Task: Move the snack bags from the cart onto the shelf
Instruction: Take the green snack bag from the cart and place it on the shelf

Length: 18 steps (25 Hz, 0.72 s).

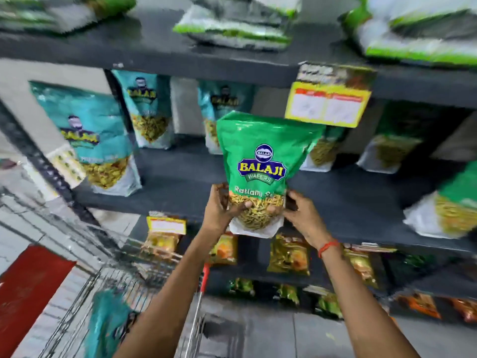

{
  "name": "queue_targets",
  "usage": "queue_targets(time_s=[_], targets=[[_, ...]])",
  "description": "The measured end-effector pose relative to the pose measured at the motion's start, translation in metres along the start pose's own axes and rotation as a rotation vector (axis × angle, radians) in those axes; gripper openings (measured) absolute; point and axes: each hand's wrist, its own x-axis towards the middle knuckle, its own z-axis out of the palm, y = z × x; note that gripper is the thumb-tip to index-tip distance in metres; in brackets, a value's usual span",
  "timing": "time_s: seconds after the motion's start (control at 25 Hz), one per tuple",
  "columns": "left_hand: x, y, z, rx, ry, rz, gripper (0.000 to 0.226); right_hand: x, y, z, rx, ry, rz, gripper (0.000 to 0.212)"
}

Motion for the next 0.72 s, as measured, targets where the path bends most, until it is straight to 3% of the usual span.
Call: queue_targets(time_s=[0.12, 0.28, 0.4, 0.72], targets=[[0.017, 0.002, 0.058, 0.003, -0.043, 0.015, 0.067, 0.004, 0.019, -0.051, -0.09, 0.013, 0.05, 0.083], [0.05, 0.0, 0.12, 0.075, -0.203, 0.044, 0.073, 0.014, 0.038, -0.115, -0.023, 0.128, 0.072, 0.079], [0.071, 0.0, 0.161, 0.155, -0.297, 0.03, 0.075, 0.03, 0.047, -0.156, 0.113, 0.106, 0.119, 0.076], [0.089, -0.013, 0.224, 0.076, -0.129, 0.037, 0.068, 0.069, 0.062, -0.192, 0.216, 0.056, 0.185, 0.076]])
